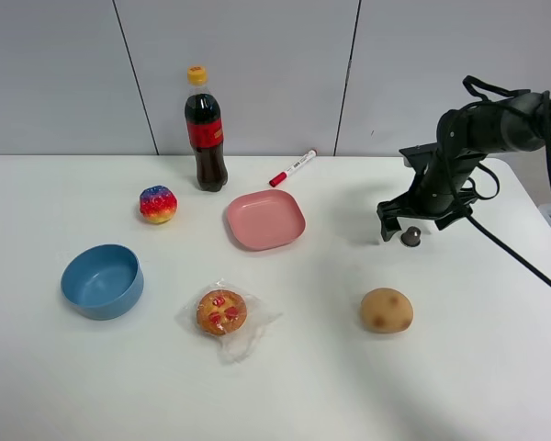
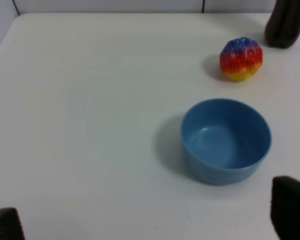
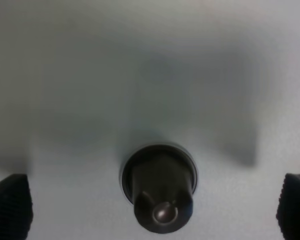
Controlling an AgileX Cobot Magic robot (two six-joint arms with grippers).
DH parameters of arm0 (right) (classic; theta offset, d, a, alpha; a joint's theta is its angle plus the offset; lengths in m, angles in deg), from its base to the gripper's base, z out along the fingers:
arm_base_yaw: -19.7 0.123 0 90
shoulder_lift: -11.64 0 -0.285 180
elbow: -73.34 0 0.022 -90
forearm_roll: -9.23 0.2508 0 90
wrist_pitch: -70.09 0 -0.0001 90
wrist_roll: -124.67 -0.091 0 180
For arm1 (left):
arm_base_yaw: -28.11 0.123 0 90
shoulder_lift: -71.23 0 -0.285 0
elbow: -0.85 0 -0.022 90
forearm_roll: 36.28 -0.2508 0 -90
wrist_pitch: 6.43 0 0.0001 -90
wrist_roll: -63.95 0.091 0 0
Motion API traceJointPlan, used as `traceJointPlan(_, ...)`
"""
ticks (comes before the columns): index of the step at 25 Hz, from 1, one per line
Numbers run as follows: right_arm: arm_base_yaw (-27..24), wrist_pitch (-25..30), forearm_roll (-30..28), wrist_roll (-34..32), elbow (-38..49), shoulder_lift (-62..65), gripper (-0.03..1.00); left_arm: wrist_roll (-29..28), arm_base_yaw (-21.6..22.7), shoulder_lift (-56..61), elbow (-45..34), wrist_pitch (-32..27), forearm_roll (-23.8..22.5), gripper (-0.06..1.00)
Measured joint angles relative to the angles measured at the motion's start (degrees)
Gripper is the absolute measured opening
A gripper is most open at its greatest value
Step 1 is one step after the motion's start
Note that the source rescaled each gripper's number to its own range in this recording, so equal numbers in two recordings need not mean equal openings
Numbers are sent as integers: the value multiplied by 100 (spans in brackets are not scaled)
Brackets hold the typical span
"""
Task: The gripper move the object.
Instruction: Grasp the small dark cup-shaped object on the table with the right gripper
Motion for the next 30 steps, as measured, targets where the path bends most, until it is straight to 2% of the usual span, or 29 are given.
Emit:
traceJointPlan(4,0,-20,0,-30,0,0,93,0,0,0,0,0,0,100)
traceJointPlan(25,0,74,0,-331,0,-103,89,0,0,0,0,0,0,100)
traceJointPlan(27,0,79,0,-335,0,-103,84,0,0,0,0,0,0,100)
traceJointPlan(30,0,118,0,-388,0,-103,64,0,0,0,0,0,0,100)
